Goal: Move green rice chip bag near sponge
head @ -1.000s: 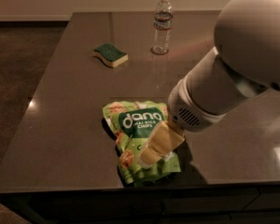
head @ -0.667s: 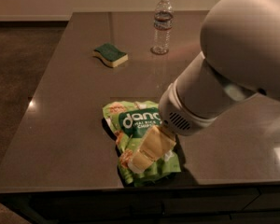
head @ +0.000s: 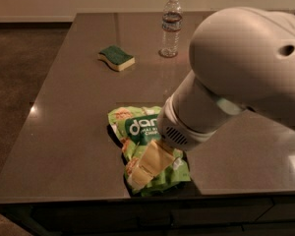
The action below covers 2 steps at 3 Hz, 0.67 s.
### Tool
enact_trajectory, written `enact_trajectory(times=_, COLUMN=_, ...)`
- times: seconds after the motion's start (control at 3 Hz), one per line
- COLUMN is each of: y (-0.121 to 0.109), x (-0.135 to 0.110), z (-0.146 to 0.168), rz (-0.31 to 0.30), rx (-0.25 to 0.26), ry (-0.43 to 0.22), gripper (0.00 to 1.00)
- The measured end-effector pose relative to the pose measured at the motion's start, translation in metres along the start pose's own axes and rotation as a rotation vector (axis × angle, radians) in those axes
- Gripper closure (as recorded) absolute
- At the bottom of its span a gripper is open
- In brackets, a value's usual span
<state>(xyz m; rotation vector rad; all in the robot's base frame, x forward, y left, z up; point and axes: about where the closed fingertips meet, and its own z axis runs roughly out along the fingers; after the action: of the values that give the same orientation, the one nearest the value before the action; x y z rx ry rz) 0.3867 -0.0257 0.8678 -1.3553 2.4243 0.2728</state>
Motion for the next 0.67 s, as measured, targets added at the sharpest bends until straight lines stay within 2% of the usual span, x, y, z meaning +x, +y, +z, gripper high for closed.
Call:
enact_trajectory(times=0.33, y=-0.0013, x=0.0046, z=0.0076, rz=0.009, rx=0.014, ry=0.02, gripper=0.0)
enact_trajectory(times=0.67, y=-0.0036, x=0.0068, z=0.0113, rz=0.006, rx=0.029, ry=0.041, gripper=0.18)
